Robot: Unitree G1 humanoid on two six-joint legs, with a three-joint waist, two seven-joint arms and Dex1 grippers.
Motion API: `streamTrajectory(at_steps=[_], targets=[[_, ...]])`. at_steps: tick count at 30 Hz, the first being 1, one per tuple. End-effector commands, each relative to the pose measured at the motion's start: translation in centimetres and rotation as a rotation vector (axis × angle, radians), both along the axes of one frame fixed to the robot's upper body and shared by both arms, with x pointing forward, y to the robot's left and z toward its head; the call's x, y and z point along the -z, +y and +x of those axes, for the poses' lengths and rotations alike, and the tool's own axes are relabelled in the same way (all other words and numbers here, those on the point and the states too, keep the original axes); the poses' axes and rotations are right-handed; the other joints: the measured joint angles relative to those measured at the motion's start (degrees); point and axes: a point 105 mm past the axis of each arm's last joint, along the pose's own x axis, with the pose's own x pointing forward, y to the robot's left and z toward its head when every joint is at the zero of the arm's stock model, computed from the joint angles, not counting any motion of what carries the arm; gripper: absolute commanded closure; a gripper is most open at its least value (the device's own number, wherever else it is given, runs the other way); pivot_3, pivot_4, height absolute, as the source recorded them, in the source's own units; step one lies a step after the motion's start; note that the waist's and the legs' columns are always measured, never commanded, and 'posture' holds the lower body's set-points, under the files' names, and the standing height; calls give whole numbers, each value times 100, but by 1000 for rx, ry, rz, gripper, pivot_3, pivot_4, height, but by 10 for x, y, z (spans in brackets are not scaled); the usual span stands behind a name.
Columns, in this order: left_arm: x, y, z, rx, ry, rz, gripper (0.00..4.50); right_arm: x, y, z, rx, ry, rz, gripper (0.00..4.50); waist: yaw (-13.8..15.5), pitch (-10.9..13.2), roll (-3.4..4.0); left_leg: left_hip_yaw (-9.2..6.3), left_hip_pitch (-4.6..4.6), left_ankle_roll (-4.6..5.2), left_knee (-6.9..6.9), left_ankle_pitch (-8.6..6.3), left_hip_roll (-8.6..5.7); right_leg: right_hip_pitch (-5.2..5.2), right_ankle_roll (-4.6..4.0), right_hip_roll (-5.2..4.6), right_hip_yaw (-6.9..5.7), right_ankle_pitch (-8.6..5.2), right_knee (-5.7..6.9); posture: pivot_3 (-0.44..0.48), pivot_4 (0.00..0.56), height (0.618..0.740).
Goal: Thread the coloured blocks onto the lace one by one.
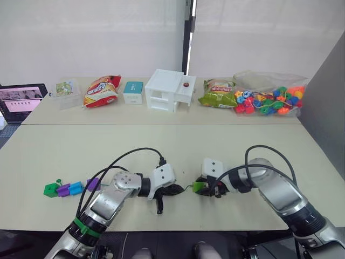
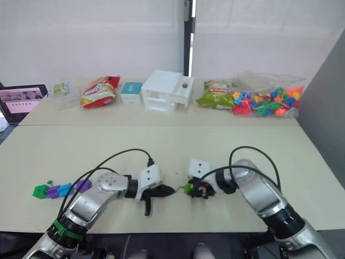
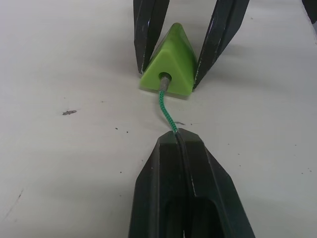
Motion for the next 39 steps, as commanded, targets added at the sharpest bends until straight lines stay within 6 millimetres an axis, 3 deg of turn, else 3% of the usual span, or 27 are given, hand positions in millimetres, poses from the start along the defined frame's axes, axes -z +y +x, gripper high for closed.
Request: streamTrajectory(at_steps=[1, 11, 22, 23, 25, 29, 31, 39], targets=[[-5, -6, 2, 25, -19, -1, 4493, -7, 4, 0, -9, -14, 20, 3209, 1, 0, 0, 0, -1, 0, 0, 0, 0, -2, 0, 0, 0, 0, 0, 0, 150, 740], [-7, -29, 10, 57, -43, -25, 4493, -4, 11, -10, -30, 7, 26, 3209, 15, 0, 0, -1, -4, 0, 1, 0, -1, -2, 0, 0, 0, 0, 1, 0, 150, 740], [-9, -9, 10, 20, -53, 12, 4493, 5, 10, -3, 23, 4, 19, 3209, -65, 0, 0, -1, 1, 0, -1, 0, 2, -3, 0, 2, 0, 0, 4, 0, 150, 740], [-10, -7, 9, 18, -38, 6, 3956, 4, 10, -3, 30, 2, 24, 3209, -78, 0, 0, -2, 1, 0, -1, 0, 2, -3, 0, 3, 0, 0, 4, 0, 150, 740], [-10, -3, 8, 19, -37, 17, 3360, 4, 10, -2, 41, -2, 32, 2129, -93, 0, 0, -3, 1, 0, -1, 0, 2, -3, 0, 2, 0, 0, 5, 0, 150, 740], [-12, 2, 12, 13, -85, 44, 2050, -1, 10, -3, 43, -11, 51, 792, -99, 0, 0, -4, 0, 0, -1, 0, 1, -3, 0, 2, -1, 0, 6, 0, 150, 740], [-14, 3, 12, 20, -102, 43, 1739, -6, 7, -5, 49, -13, 61, 133, -97, 0, 0, -4, 0, 0, -1, 0, 1, -3, 0, 2, -1, 0, 5, 0, 150, 740], [-24, -22, 15, 61, -138, 31, 1739, -14, -24, -17, 94, -21, 65, 28, 16, 1, -1, -3, -17, 0, 6, 0, -3, -6, 1, -2, -1, 0, -4, 0, 150, 740]])
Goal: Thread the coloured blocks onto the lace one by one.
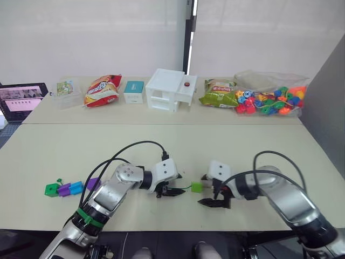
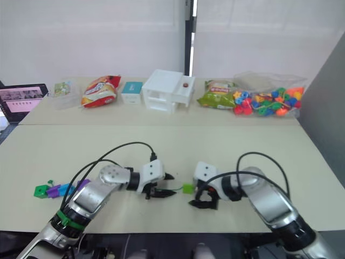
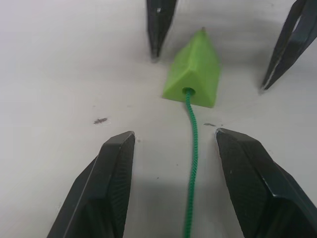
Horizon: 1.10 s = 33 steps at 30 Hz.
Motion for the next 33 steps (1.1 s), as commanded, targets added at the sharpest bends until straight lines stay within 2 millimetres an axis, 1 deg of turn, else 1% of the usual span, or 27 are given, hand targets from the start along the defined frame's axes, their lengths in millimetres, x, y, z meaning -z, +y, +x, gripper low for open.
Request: streamTrajectory(at_steps=[1, 3, 6, 8, 12, 16, 21, 22, 25, 28, 29, 30, 33], targets=[[-8, -17, -1, 44, -47, -9, 1739, -10, -7, 1, 7, -55, 5, 28, 13, 0, 0, 0, 0, 0, 0, 0, 0, 0, 0, 0, 0, 0, 0, 0, 150, 740], [-8, -23, -2, 57, -40, -18, 1739, -7, -12, 3, 22, -58, -8, 28, 7, 0, 0, 1, 2, 0, -1, 0, 1, -1, 0, 2, 0, 0, 2, 0, 150, 740], [-6, -28, -4, 69, -26, -23, 1739, -5, -14, 4, 24, -59, -11, 28, -11, 0, -1, 3, 2, 0, -1, 0, 1, -2, 0, 2, 1, 0, 2, 0, 150, 740], [0, -32, -5, 88, -11, -11, 1739, -5, -13, 4, 22, -54, -4, 28, -7, 0, -1, 3, 3, 0, -1, 0, 1, -3, 0, 2, 1, 0, 2, 0, 150, 740], [17, -38, 1, 91, -6, 50, 1739, -4, -11, 5, 13, -55, -5, 28, 22, 0, -1, 3, 2, 0, 2, 0, 0, 1, 0, 2, 1, 0, 0, 0, 150, 740], [23, -42, 2, 109, 13, 61, 1739, -5, -9, 5, 4, -53, -5, 28, 47, 0, -1, 3, 4, 0, 4, 0, -2, 8, 0, 0, 1, 0, -4, 0, 150, 740], [30, -38, -7, 150, 49, 93, 3158, -2, -8, 5, -5, -44, -14, 0, 41, 0, -1, 2, 7, 0, 3, 0, -2, 10, 0, 0, 1, 0, -2, 0, 150, 740], [30, -36, -9, 158, 58, 94, 3158, -1, -8, 5, -7, -44, -18, 0, 38, 0, -1, 2, 8, 0, 3, 0, -1, 10, 0, 0, 1, 0, -2, 0, 150, 740], [29, -33, -12, 163, 65, 90, 3159, -1, -7, 8, -10, -51, -13, 817, 5, 0, -1, 3, 12, 1, 1, 0, 0, 9, 0, 2, 1, 0, 1, 0, 150, 740], [27, -32, -13, 162, 68, 85, 3159, -1, -6, 10, -19, -59, -10, 1834, 10, 0, -1, 2, 15, 1, -1, 0, 1, 9, 0, 3, 1, 0, 4, 0, 150, 740], [27, -31, -14, 160, 70, 84, 3159, 0, -6, 10, -21, -60, -10, 2271, 10, 0, -1, 2, 15, 1, 0, 0, 0, 10, 0, 3, 1, 0, 3, 0, 150, 740], [27, -31, -14, 158, 70, 83, 3159, 0, -6, 10, -27, -58, -12, 2514, 10, 0, -1, 2, 15, 1, 0, 0, 0, 11, 0, 3, 1, 0, 3, 0, 150, 740], [26, -31, -13, 155, 69, 84, 3159, 2, -6, 9, -40, -55, -17, 3510, 10, 0, -1, 2, 16, 1, 0, 0, 1, 11, 0, 3, 1, 0, 3, 0, 150, 740]])
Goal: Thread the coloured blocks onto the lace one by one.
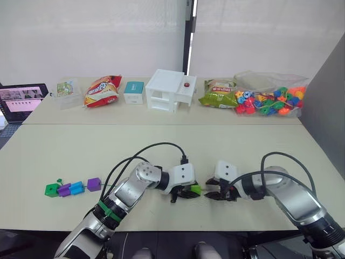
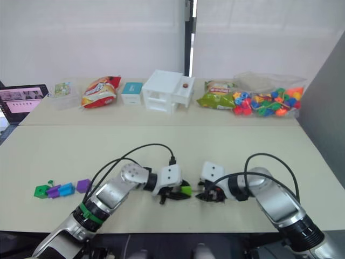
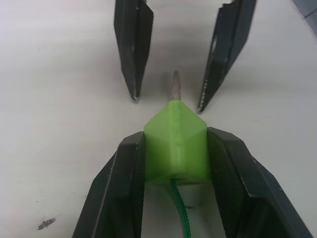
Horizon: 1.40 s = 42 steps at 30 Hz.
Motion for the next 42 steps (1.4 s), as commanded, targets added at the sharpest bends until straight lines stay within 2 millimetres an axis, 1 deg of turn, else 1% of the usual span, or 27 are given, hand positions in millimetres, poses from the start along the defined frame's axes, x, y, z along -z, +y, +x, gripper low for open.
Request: streamTrajectory(at_steps=[1, 2, 3, 7, 8, 11, 13, 16, 18, 20, 22, 24, 26, 27, 28, 32, 35, 38, 40, 42], targets=[[11, 4, -5, 2, 47, 37, 3159, -5, 0, 4, -19, -36, -11, 3867, 1, 0, 0, 0, 0, 0, 0, 0, 0, 0, 0, 0, 0, 0, 0, 0, 150, 740], [11, 4, -5, 1, 48, 37, 3159, -5, 0, 4, -22, -38, -14, 4231, -1, 0, 0, 0, 1, 0, 0, 0, 0, 1, 0, 0, 0, 0, 0, 0, 150, 740], [11, 4, -5, 0, 48, 38, 3159, -5, 0, 4, -25, -41, -16, 4491, -4, 0, 0, 1, 2, 0, 1, 0, 0, 2, 0, 0, 0, 0, -1, 0, 150, 740], [11, 11, -4, -13, 54, 46, 3159, -5, -3, 6, -59, -74, -54, 4500, -20, -1, -1, 1, 6, 0, 0, 0, 1, 5, 0, 1, 0, 0, 0, 0, 150, 740], [11, 16, -4, -19, 56, 49, 3159, -7, -2, 6, -72, -81, -51, 4500, -30, -1, -1, 1, 6, 0, 0, 0, 1, 5, 0, 1, 0, 0, 0, 0, 150, 740], [6, 41, -1, -59, 68, 58, 3159, -18, 7, 6, -121, -109, -22, 4500, -107, -1, -1, 0, 6, 0, -1, 0, 4, -1, 0, 3, 0, 0, 4, 0, 150, 740], [2, 62, -1, -83, 66, 82, 3159, -24, 10, 6, -142, -123, -25, 4500, -158, -1, 0, 1, 6, 0, -4, 0, 6, -6, 0, 4, 0, 0, 10, 0, 150, 740], [-3, 100, -2, -120, 58, 140, 3159, -31, 14, 8, -149, -129, -23, 4500, -196, -1, 0, 0, 7, 0, -8, 0, 12, -11, 0, 10, 1, 0, 11, 0, 150, 740], [-5, 142, -5, -168, 66, 220, 3159, -35, 18, 7, -156, -127, -16, 4500, -221, -1, 0, 0, 7, 0, -11, 0, 14, -15, -1, 11, 1, 0, 14, 0, 150, 740], [-7, 172, -8, -213, 75, 273, 3159, -38, 20, 6, -163, -125, -5, 4500, -253, 0, 1, 0, 9, 0, -15, 0, 15, -15, -1, 11, 0, -1, 15, 0, 150, 740], [-5, 210, -12, -267, 82, 362, 3159, -38, 20, 5, -162, -125, -2, 4500, -248, 1, 4, 0, 8, 0, -18, 0, 14, -17, -2, 9, 0, -1, 14, 0, 150, 740], [-5, 232, -16, -289, 86, 417, 3159, -38, 20, 5, -158, -124, -1, 4500, -243, 1, 5, 1, 8, 1, -18, 0, 14, -16, -2, 8, -1, -1, 11, 0, 150, 740], [-9, 253, -15, -338, 72, 440, 3159, -36, 11, 4, -137, -113, -13, 4500, -241, 2, 6, 3, 8, 1, -19, 0, 14, -16, -2, 8, -1, -1, 11, 0, 150, 740], [-11, 260, -15, -350, 66, 452, 3159, -35, 6, 3, -128, -107, -19, 4500, -238, 2, 7, 3, 8, 1, -20, 0, 14, -17, -2, 8, -1, -1, 12, 0, 150, 740], [-11, 262, -14, -358, 52, 456, 3159, -33, 1, 2, -114, -99, -25, 4500, -232, 3, 9, 3, 8, 1, -20, -1, 14, -17, -2, 8, -1, -1, 12, 0, 150, 740], [-9, 255, -14, -331, 36, 427, 3159, -21, -30, -7, -34, -48, -78, 4500, -168, 4, 10, 8, 6, 1, -18, -1, 11, -16, -2, 4, -1, -1, 11, 0, 150, 740], [-7, 249, -14, -316, 26, 407, 3159, -15, -55, -12, 59, -23, -97, 4500, -159, 2, 16, 14, 7, 2, -19, -1, 12, -16, -2, 4, 1, -2, 10, 0, 150, 740], [-5, 243, -14, -300, 23, 398, 3159, -14, -68, -15, 121, -22, -100, 4500, -138, -1, 23, 17, 8, 2, -17, -1, 11, -12, -2, 3, 3, -2, 9, 0, 150, 740], [-2, 238, -14, -285, 21, 395, 3159, -15, -74, -15, 165, -31, -88, 4500, -127, -3, 27, 17, 9, 2, -16, -1, 11, -7, -1, 3, 3, -2, 7, 0, 150, 740], [-1, 236, -13, -275, 19, 395, 3159, -16, -75, -15, 181, -39, -82, 4500, -112, -7, 33, 19, 8, 2, -15, -1, 8, -5, 0, 0, 4, -2, 4, 0, 150, 740]])
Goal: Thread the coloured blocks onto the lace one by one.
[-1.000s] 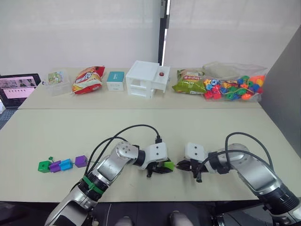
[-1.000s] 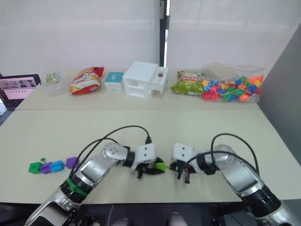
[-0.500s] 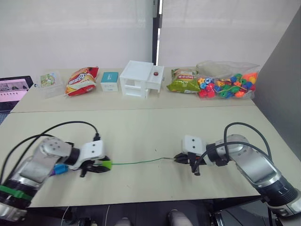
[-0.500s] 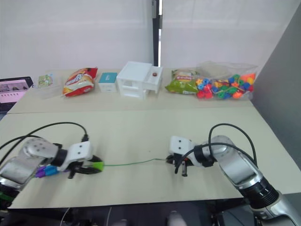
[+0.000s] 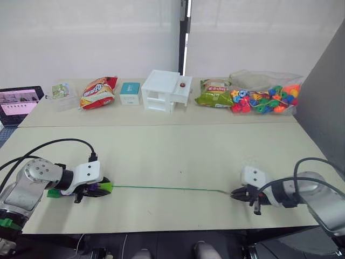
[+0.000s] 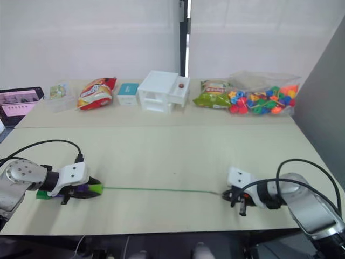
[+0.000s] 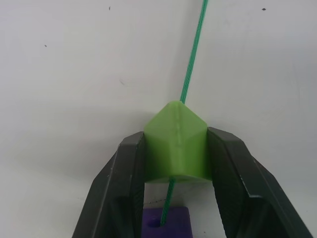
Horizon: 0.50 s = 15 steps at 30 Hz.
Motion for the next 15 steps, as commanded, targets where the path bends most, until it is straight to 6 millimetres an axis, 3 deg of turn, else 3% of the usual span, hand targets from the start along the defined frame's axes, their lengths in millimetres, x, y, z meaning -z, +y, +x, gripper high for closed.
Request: streamTrajectory(at_steps=[1, 12, 15], targets=[[18, -5, -6, 24, 53, 31, 3159, -13, -1, 4, 20, -66, 5, 4500, 14, -3, 5, 1, 1, 0, 1, 0, -1, 2, 0, -1, 0, 0, 0, 0, 150, 740], [17, -13, 1, 31, 19, -6, 3159, -12, 12, 6, -14, -72, 25, 4500, 70, -3, 11, 1, 0, 0, 4, 0, -2, 5, 1, -2, 1, -1, -3, 0, 150, 740], [17, -12, -1, 27, 62, -17, 1739, -11, 18, 6, -31, -72, 30, 4500, 88, -3, 11, 2, -1, 0, 6, 0, -2, 6, 1, -2, 1, -1, -5, 0, 150, 740]])
